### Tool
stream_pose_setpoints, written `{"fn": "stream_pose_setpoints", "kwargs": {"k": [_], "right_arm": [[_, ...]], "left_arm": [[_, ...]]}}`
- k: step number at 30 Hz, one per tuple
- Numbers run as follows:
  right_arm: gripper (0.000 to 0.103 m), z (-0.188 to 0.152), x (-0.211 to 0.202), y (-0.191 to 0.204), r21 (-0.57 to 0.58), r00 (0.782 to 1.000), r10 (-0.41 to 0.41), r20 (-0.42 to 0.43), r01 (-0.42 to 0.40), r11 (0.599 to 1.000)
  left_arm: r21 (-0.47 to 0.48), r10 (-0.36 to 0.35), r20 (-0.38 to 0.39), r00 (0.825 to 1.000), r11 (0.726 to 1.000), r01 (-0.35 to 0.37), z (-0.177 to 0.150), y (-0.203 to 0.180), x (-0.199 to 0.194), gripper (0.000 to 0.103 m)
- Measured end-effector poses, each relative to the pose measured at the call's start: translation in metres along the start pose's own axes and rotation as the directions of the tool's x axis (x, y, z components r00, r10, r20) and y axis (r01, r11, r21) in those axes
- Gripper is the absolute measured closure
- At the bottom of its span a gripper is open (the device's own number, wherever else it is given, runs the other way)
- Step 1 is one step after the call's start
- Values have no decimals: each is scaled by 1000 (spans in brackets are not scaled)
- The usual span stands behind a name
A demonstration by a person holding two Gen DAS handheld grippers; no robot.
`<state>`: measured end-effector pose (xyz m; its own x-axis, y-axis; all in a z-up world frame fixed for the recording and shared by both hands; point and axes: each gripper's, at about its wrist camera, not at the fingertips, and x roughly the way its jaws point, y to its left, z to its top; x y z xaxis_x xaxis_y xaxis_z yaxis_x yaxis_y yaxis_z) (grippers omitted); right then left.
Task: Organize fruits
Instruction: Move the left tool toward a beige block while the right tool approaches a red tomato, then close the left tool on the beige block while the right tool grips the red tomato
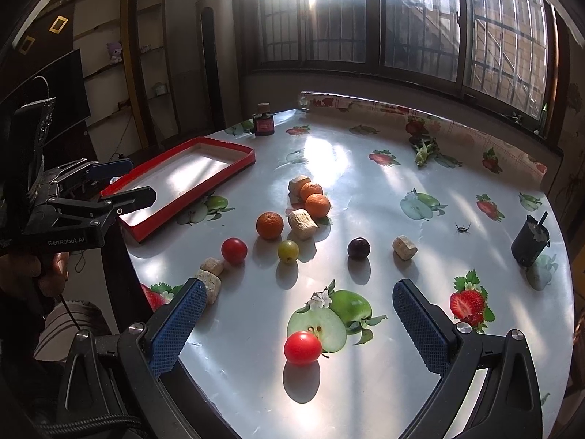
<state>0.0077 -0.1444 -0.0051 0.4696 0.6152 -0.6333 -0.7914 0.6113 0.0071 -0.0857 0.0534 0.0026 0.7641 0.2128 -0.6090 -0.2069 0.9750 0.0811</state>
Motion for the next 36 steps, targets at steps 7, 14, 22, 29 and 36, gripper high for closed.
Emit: {"fn": "stream_pose_setpoints", "kwargs": {"k": [7, 14, 22, 29, 36], "right_arm": [[0, -10, 9, 0, 23, 999, 37, -26, -36, 999], [8, -27, 33, 1, 41, 994, 71, -87, -68, 997], [37, -43, 70, -2, 46, 972, 59, -227, -50, 998], [54, -49, 80, -18, 77, 956, 12, -292, 12, 997], [70, -48, 77, -23, 95, 956, 2, -294, 27, 995]], "left_arm": [[-24, -132, -80, 988, 991, 130, -16, -12, 13, 25], [-28, -212, -183, 960, 977, 210, -32, -32, 38, 25], [-59, -266, -263, 927, 964, 260, -38, -37, 64, 43], [-71, -305, -286, 908, 952, 298, -41, -39, 75, 60], [-61, -313, -284, 906, 949, 309, -40, -39, 72, 61]]}}
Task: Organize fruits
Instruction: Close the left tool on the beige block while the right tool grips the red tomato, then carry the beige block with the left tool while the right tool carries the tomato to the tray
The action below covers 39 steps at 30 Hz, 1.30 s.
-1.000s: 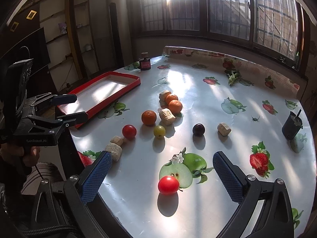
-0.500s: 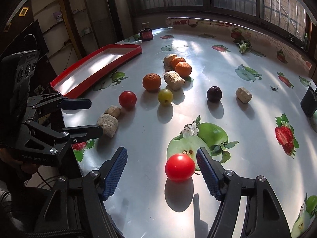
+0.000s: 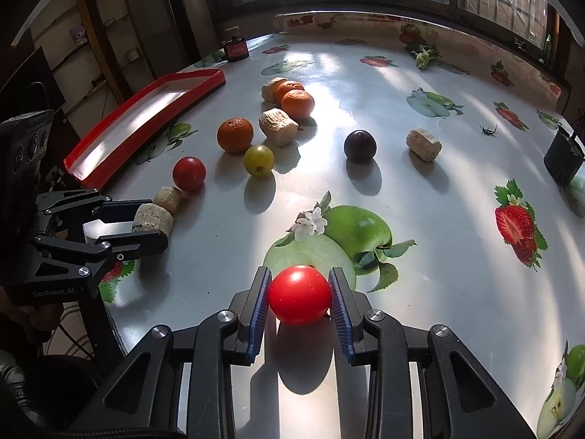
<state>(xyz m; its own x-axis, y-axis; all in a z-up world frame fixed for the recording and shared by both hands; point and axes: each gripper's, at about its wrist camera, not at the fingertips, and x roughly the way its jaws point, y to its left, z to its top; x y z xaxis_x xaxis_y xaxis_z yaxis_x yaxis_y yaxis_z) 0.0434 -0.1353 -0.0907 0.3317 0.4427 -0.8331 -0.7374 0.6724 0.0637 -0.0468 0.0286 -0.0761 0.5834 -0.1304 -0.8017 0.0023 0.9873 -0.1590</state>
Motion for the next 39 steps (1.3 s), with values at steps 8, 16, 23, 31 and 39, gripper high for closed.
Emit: {"fn": "stream_pose_setpoints", "kwargs": {"k": [8, 16, 23, 31, 39], "right_arm": [[70, 13, -16, 16, -13, 997, 35, 62, -34, 999], [70, 37, -21, 41, -56, 991, 84, 104, -79, 995], [70, 62, -20, 66, -84, 980, 146, 138, -135, 987], [70, 92, -8, 104, -131, 965, 215, 151, -197, 972], [70, 118, 12, 140, -162, 948, 287, 135, -265, 951]], "left_arm": [[-5, 5, 55, 998, 1000, -4, 4, 8, -24, 61], [-56, 45, 114, 992, 998, -39, 8, 37, -50, 61], [-114, 93, 154, 984, 991, -75, 9, 69, -68, 61], [-187, 166, 177, 970, 973, -133, 7, 107, -84, 61], [-256, 241, 181, 954, 948, -191, 0, 144, -98, 61]]}}
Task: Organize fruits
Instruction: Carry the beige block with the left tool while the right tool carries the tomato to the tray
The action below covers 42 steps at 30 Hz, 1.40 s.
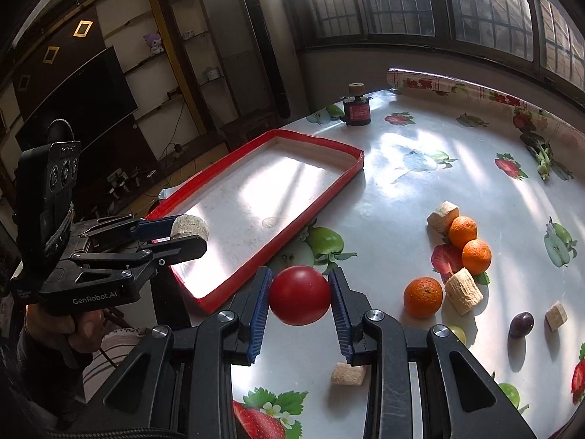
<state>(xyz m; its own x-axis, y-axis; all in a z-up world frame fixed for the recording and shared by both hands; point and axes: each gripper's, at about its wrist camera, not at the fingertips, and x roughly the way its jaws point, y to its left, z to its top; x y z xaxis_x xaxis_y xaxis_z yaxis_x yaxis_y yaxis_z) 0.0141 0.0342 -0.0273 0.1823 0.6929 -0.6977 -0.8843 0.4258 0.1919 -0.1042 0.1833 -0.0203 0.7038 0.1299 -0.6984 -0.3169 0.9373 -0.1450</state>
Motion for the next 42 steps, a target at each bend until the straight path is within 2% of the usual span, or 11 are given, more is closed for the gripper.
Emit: {"fn": "stream_pose_setpoints", "kwargs": {"k": [12, 24, 42], "right_arm": [[71, 39, 43, 26, -14, 998, 67, -10, -67, 998], [71, 69, 105, 34, -18, 994, 82, -66, -83, 996], [70, 66, 167, 38, -70, 983, 28, -180, -41, 997]], "left_arm": [[-67, 67, -1, 998, 996, -67, 7, 43, 8, 61], [-121, 101, -39, 994, 987, -105, 11, 75, 29, 61], [-117, 115, -117, 986, 985, -129, 3, 82, 60, 61]]}}
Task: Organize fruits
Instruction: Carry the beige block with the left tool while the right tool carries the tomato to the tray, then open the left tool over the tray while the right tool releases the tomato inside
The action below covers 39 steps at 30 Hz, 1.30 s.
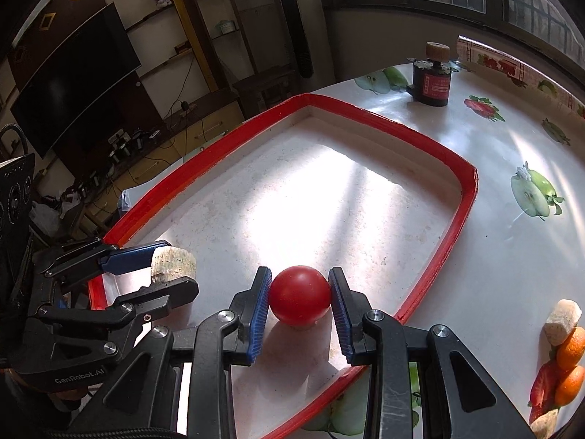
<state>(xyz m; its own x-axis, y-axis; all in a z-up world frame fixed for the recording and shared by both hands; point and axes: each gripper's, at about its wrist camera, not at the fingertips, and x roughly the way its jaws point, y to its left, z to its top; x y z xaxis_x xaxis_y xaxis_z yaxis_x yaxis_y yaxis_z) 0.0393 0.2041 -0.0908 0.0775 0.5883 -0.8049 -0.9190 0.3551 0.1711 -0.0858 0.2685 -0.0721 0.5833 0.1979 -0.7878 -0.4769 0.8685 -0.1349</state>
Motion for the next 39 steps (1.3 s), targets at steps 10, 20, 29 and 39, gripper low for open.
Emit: {"fn": "stream_pose_setpoints", "kwargs": {"k": [10, 20, 29, 39], "right_arm": [[53, -2, 2, -1, -1, 1000, -11, 5, 11, 1000], [43, -1, -30, -10, 26, 998, 3, 67, -5, 1000], [42, -11, -63, -17, 41, 993, -4, 115, 0, 999], [41, -37, -97, -38, 90, 989, -42, 144, 29, 995]], "left_arm": [[6, 31, -12, 999, 1000, -31, 1, -4, 3, 58], [8, 67, 6, 998, 998, -67, 0, -6, -11, 53], [15, 83, 26, 996, 996, -84, 0, -15, -24, 47], [49, 64, 54, 996, 997, -67, 1, -38, -40, 46]]}}
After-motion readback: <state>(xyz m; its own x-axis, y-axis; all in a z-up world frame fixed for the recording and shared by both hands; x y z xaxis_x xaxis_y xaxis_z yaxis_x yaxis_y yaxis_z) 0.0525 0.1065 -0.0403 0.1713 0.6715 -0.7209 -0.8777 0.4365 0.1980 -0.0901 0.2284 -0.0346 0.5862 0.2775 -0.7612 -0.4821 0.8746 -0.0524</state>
